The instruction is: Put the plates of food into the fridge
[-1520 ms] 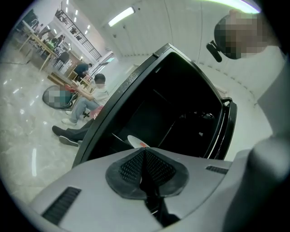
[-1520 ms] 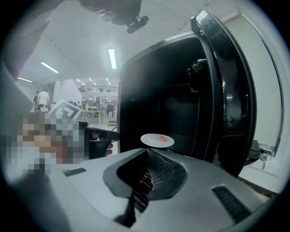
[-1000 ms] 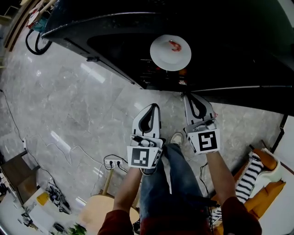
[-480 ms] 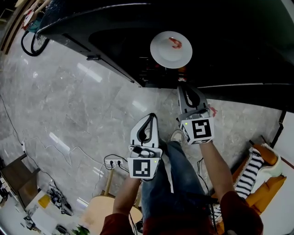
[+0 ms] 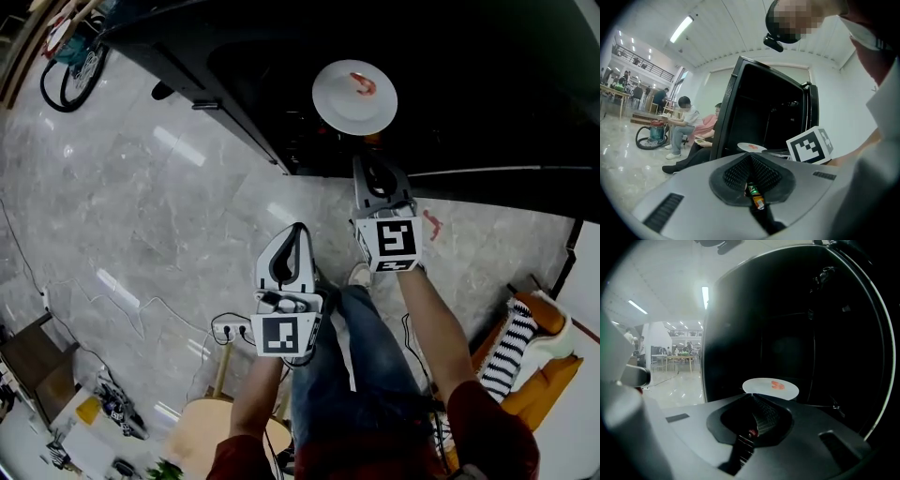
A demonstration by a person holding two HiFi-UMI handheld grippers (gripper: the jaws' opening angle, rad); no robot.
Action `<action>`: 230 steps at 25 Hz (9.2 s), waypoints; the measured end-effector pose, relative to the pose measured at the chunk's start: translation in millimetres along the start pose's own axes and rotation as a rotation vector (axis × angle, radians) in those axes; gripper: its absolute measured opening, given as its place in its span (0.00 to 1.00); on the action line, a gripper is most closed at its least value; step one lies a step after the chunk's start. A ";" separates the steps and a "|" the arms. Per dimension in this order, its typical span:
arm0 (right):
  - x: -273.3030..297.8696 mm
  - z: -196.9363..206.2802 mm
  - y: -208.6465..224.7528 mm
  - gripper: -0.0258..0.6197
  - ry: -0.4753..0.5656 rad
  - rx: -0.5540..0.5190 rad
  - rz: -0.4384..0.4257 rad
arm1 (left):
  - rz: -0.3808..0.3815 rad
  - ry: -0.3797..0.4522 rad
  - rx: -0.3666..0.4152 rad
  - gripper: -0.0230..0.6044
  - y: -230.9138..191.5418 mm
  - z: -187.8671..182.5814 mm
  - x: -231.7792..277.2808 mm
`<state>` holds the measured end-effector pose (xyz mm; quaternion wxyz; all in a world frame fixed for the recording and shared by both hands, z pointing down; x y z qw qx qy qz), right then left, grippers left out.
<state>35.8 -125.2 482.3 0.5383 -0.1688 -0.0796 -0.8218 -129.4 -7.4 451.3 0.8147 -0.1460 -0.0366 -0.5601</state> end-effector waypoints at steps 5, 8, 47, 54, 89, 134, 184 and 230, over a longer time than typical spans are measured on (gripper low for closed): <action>8.7 1.6 1.5 0.06 -0.010 -0.013 0.023 | -0.001 -0.007 0.004 0.05 -0.7 -2.3 0.3; 19.0 3.5 3.9 0.06 -0.020 0.003 0.037 | -0.001 -0.010 0.004 0.05 -2.2 -3.7 2.8; 40.0 0.2 13.6 0.06 -0.020 -0.008 0.089 | 0.044 -0.077 -0.068 0.05 10.4 9.7 8.3; 43.8 -1.5 15.3 0.06 -0.022 -0.011 0.094 | 0.057 -0.103 -0.061 0.05 17.2 13.7 5.6; 69.8 -13.0 26.3 0.06 -0.012 0.043 0.115 | 0.088 -0.125 -0.076 0.05 24.5 15.5 5.6; -25.0 -78.7 14.0 0.06 0.167 0.052 -0.015 | 0.043 -0.002 -0.023 0.05 23.8 -43.4 0.7; -208.3 -202.9 50.3 0.06 0.352 -0.063 -0.074 | 0.024 0.128 0.142 0.05 86.9 -200.0 -41.1; -253.9 -207.3 42.3 0.05 0.285 -0.095 -0.088 | -0.014 0.154 0.142 0.05 85.8 -225.9 -75.0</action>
Point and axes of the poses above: the fingertips, and each gripper's own axes: x forward along the fingers, y to its right, z out of its underside, the point moved 8 cm from there along -x, backward along the fingers, and after that the axes turned 5 degrees about -y, right-handed, at the moved point
